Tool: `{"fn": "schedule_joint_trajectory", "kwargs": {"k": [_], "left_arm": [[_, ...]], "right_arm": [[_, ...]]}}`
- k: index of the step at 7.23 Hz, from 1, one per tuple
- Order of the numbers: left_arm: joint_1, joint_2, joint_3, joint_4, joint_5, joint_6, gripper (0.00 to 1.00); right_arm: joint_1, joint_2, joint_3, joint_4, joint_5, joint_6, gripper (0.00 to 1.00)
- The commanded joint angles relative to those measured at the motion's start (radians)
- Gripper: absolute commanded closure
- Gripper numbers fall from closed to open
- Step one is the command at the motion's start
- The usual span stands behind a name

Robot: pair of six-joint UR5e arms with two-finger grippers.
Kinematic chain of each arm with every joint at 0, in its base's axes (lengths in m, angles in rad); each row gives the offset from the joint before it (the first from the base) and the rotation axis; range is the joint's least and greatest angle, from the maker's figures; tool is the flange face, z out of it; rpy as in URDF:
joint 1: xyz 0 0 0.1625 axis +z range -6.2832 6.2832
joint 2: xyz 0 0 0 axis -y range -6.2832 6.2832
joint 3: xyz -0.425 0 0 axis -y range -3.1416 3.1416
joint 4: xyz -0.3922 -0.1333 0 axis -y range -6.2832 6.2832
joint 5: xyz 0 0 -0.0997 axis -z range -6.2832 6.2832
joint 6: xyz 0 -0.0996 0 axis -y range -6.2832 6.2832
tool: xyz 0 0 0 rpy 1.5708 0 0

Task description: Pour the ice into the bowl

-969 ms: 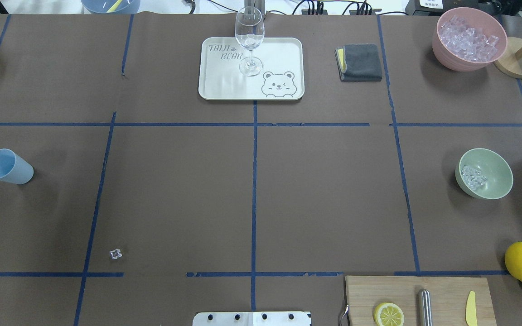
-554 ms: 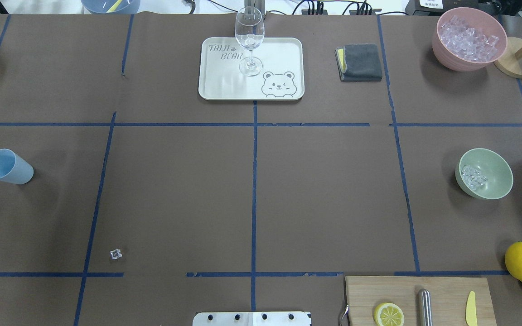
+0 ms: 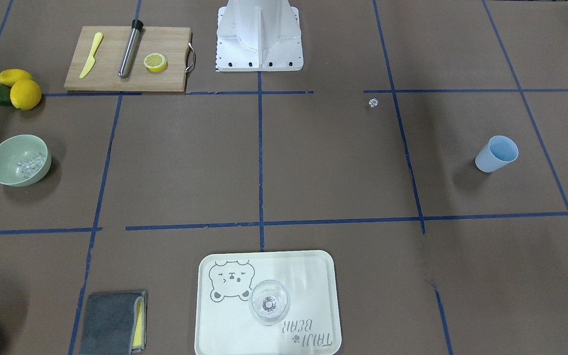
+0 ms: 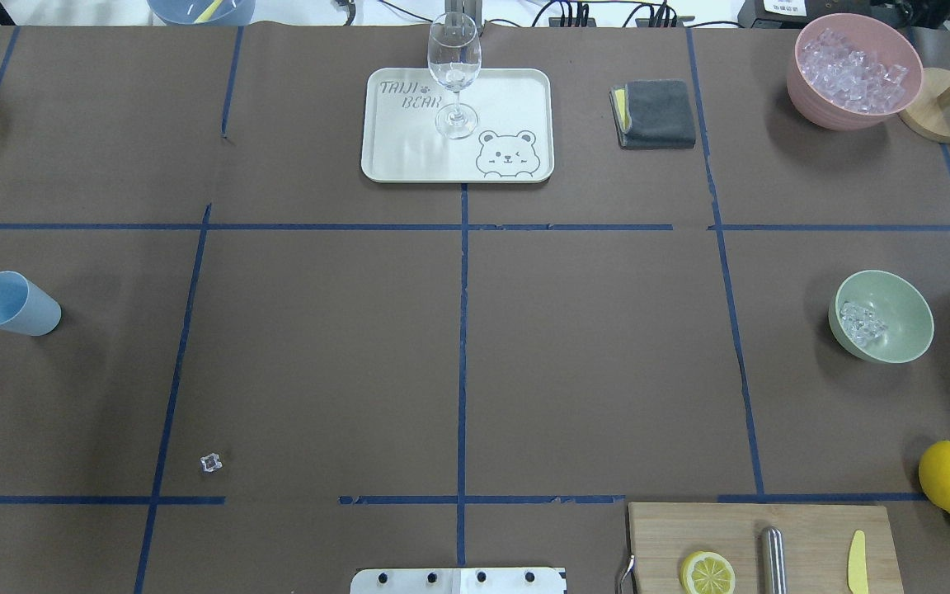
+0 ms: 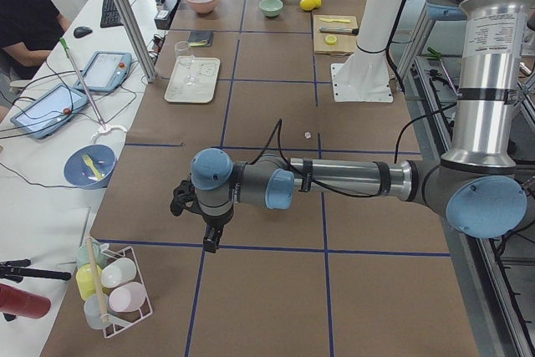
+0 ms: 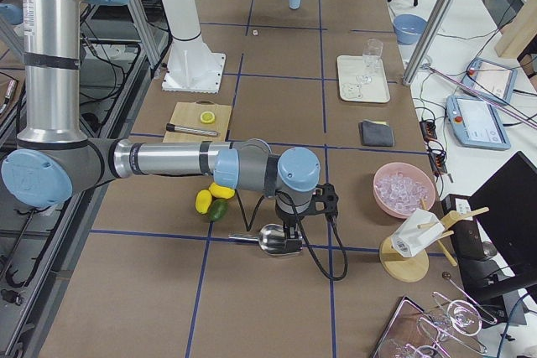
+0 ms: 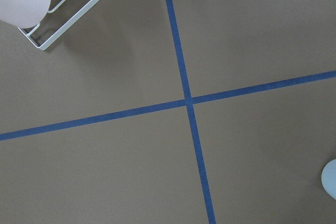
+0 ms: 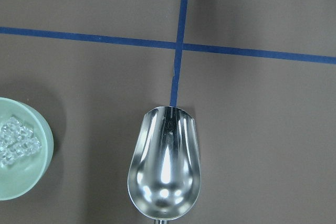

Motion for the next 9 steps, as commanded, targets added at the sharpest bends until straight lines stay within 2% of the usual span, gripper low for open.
{"fn": "schedule_joint_trajectory", "kwargs": {"k": [1,5,7,9], "left_arm": [[0.000,0.000,0.000,0.000,0.000,0.000,0.00],[0.000,0.000,0.006,-0.006,-0.002,-0.052,0.00],[0.000,0.000,0.006,-0.006,-0.002,-0.052,0.00],[0.000,-0.001,0.006,-0.006,-0.002,-0.052,0.00]], "right_arm": [[0.000,0.001,0.000,0.000,0.000,0.000,0.00],[0.000,0.018,-0.001,0.023,-0.006,0.029,0.00],[0.000,0.015,-0.046,0.194,-0.008,0.215,0.00],[0.000,0.021,-0.050,0.210,-0.002,0.265,0.00]]}}
